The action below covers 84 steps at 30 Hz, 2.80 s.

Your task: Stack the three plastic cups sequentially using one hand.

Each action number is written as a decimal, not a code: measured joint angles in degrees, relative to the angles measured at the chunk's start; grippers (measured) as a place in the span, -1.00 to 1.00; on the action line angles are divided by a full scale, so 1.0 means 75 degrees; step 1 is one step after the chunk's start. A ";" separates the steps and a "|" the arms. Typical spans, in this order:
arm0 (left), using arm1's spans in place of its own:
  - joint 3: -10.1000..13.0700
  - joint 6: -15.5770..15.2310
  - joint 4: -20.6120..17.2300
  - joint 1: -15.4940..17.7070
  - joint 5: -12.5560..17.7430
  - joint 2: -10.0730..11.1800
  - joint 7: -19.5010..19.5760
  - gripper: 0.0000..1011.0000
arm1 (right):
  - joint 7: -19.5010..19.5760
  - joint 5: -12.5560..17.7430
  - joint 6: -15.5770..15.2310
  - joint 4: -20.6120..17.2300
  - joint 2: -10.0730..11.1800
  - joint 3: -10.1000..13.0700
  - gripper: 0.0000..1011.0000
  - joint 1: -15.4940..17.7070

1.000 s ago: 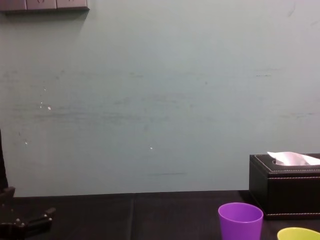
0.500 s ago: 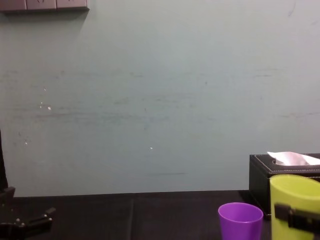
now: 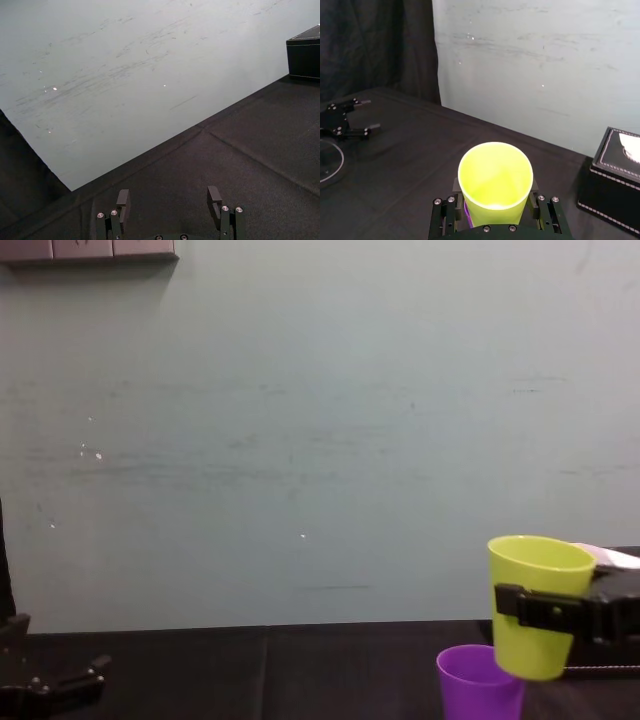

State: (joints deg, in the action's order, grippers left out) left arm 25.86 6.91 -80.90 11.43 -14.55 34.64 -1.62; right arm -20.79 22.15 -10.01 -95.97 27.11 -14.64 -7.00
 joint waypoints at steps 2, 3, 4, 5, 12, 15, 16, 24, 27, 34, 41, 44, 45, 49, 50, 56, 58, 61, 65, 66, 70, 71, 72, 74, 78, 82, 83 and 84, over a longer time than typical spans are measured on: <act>0.0000 0.0000 0.0000 0.0000 0.0000 0.0000 0.0000 1.00 | 0.0026 -0.0011 -0.0017 0.0085 -0.0053 -0.0062 0.45 -0.0135; 0.0000 0.0000 0.0000 0.0000 0.0000 0.0000 0.0000 1.00 | 0.0045 -0.0019 -0.0027 0.0147 -0.0091 -0.0101 0.45 -0.0235; 0.0000 0.0000 0.0000 0.0000 0.0000 0.0000 0.0000 1.00 | 0.0050 -0.0022 -0.0029 0.0170 -0.0106 -0.0115 0.45 -0.0269; 0.0000 0.0000 0.0000 0.0000 0.0000 0.0000 0.0000 1.00 | 0.0054 -0.0028 -0.0032 0.0200 -0.0126 -0.0135 0.45 -0.0314; 0.0000 0.0000 0.0000 0.0000 0.0000 0.0000 0.0000 1.00 | 0.0060 -0.0069 -0.0066 0.0400 -0.0242 -0.0287 0.45 -0.0626; 0.0000 0.0000 0.0000 0.0000 0.0000 0.0000 0.0000 1.00 | 0.0056 -0.0098 -0.0087 0.0500 -0.0276 -0.0371 0.45 -0.0739; 0.0000 0.0000 0.0000 0.0000 0.0000 0.0000 0.0000 1.00 | 0.0057 -0.0125 -0.0098 0.0557 -0.0294 -0.0408 0.45 -0.0789; 0.0000 0.0000 0.0000 0.0000 0.0000 0.0000 0.0000 1.00 | 0.0056 -0.0195 -0.0167 0.0808 -0.0381 -0.0540 0.45 -0.1012; 0.0000 0.0000 0.0000 0.0000 0.0000 0.0000 0.0000 1.00 | 0.0056 -0.0220 -0.0214 0.0882 -0.0410 -0.0584 0.45 -0.1092; 0.0000 0.0000 0.0000 0.0000 0.0000 0.0000 0.0000 1.00 | 0.0056 -0.0252 -0.0309 0.0976 -0.0454 -0.0646 0.45 -0.1188; 0.0000 0.0000 0.0000 0.0000 0.0000 0.0000 0.0000 1.00 | 0.0056 -0.0289 -0.0335 0.1046 -0.0459 -0.0674 0.45 -0.1196; 0.0000 0.0000 0.0000 0.0000 0.0000 0.0000 0.0000 1.00 | 0.0056 -0.0308 -0.0333 0.1094 -0.0462 -0.0689 0.45 -0.1205; 0.0000 0.0000 0.0000 0.0000 0.0000 0.0000 0.0000 1.00 | 0.0053 -0.0313 -0.0331 0.1119 -0.0466 -0.0696 0.45 -0.1213; 0.0000 0.0000 0.0000 0.0000 0.0000 0.0000 0.0000 1.00 | 0.0045 -0.0326 -0.0310 0.1188 -0.0483 -0.0711 0.45 -0.1222; 0.0000 0.0000 0.0000 0.0000 0.0000 0.0000 0.0000 1.00 | 0.0043 -0.0335 -0.0303 0.1206 -0.0489 -0.0715 0.45 -0.1226; 0.0000 0.0000 0.0000 0.0000 0.0000 0.0000 0.0000 1.00 | 0.0011 -0.0371 -0.0265 0.1359 -0.0536 -0.0748 0.45 -0.1265; 0.0000 0.0000 0.0000 0.0000 0.0000 0.0000 0.0000 1.00 | 0.0009 -0.0371 -0.0262 0.1358 -0.0535 -0.0748 0.45 -0.1265; 0.0000 0.0000 0.0000 0.0000 0.0000 0.0000 0.0000 1.00 | 0.0009 -0.0371 -0.0259 0.1353 -0.0533 -0.0746 0.45 -0.1263; 0.0000 0.0000 0.0000 0.0000 0.0000 0.0000 0.0000 1.00 | 0.0010 -0.0371 -0.0259 0.1340 -0.0531 -0.0741 0.45 -0.1260; 0.0000 0.0000 0.0000 0.0000 0.0000 0.0000 0.0000 1.00 | 0.0010 -0.0371 -0.0259 0.1337 -0.0530 -0.0741 0.45 -0.1260; 0.0000 0.0000 0.0000 0.0000 0.0000 0.0000 0.0000 1.00 | 0.0011 -0.0370 -0.0259 0.1328 -0.0528 -0.0737 0.66 -0.1258; 0.0000 0.0000 0.0000 0.0000 0.0000 0.0000 0.0000 1.00 | 0.0012 -0.0370 -0.0259 0.1325 -0.0528 -0.0737 0.70 -0.1256; 0.0000 0.0000 0.0000 0.0000 0.0000 0.0000 0.0000 1.00 | 0.0012 -0.0370 -0.0259 0.1323 -0.0527 -0.0736 0.75 -0.1256; 0.0000 0.0000 0.0000 0.0000 0.0000 0.0000 0.0000 1.00 | 0.0013 -0.0369 -0.0259 0.1320 -0.0526 -0.0734 0.86 -0.1254; 0.0000 0.0000 0.0000 0.0000 0.0000 0.0000 0.0000 1.00 | 0.0014 -0.0368 -0.0258 0.1317 -0.0524 -0.0730 0.98 -0.1252; 0.0000 0.0000 0.0000 0.0000 0.0000 0.0000 0.0000 1.00 | 0.0014 -0.0367 -0.0259 0.1313 -0.0521 -0.0729 0.98 -0.1250; 0.0000 0.0000 0.0000 0.0000 0.0000 0.0000 0.0000 1.00 | 0.0014 -0.0367 -0.0259 0.1313 -0.0521 -0.0729 0.98 -0.1249; 0.0000 0.0000 0.0000 0.0000 0.0000 0.0000 0.0000 1.00 | 0.0013 -0.0362 -0.0250 0.1302 -0.0514 -0.0726 0.98 -0.1243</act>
State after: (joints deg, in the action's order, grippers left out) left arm 25.86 6.91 -80.90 11.43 -14.55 34.64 -1.62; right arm -20.70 19.43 -11.89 -86.20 23.26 -20.08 -16.33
